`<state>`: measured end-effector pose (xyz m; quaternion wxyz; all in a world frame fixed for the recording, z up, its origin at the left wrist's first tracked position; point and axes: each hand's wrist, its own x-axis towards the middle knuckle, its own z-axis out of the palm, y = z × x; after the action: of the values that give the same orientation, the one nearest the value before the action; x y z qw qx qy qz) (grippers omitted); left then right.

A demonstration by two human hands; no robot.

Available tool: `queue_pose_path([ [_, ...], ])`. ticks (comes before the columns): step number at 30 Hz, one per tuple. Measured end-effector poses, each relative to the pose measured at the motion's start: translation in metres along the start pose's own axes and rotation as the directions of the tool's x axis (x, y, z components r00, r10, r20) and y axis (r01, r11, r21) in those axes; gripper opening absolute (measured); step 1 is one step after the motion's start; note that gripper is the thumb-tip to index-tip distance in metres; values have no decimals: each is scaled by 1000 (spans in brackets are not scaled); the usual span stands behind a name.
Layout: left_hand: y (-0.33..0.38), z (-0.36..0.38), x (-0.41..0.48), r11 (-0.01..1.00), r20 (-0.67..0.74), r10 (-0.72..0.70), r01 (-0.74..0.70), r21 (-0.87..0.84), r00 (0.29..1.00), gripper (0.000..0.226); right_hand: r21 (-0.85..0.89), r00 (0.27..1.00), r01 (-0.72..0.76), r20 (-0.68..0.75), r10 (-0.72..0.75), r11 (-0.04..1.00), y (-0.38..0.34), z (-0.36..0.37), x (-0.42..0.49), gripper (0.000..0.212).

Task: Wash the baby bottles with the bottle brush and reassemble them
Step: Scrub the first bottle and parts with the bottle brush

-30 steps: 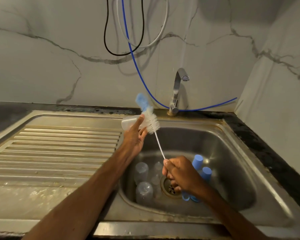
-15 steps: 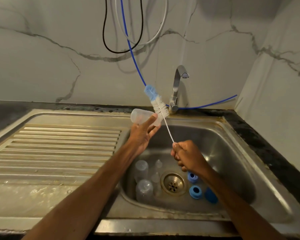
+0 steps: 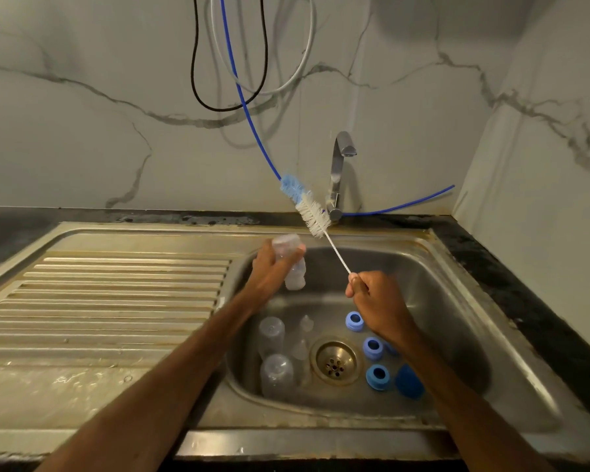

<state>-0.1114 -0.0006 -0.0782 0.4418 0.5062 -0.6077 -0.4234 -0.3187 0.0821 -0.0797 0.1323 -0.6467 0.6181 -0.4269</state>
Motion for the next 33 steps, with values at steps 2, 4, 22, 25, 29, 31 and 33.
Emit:
queue_pose_path([
  [2,-9,0,3,957,-18,34,-27,289,999,65,-2,1000,-16,-8,16,1000,0,0,0,42],
  [4,-15,0,5,879,14,61,-60,473,998,67,-12,1000,-18,-11,18,1000,1,0,0,42],
  [22,-32,13,15,448,170,-215,-57,892,962,61,-60,1000,-21,-19,20,998,11,2,6,46],
  [25,-34,13,18,412,168,-232,-60,909,958,66,-59,1000,-25,-19,24,998,11,2,6,47],
  [29,-35,15,20,369,209,-188,-128,921,960,77,-70,1000,-21,-19,20,997,13,3,6,45],
  [31,-34,22,22,313,280,-126,-230,922,952,80,-69,999,-28,-21,27,997,14,2,6,44],
  [33,-30,31,25,222,378,-85,-352,909,922,79,-71,999,-30,-25,28,997,14,2,6,45],
])
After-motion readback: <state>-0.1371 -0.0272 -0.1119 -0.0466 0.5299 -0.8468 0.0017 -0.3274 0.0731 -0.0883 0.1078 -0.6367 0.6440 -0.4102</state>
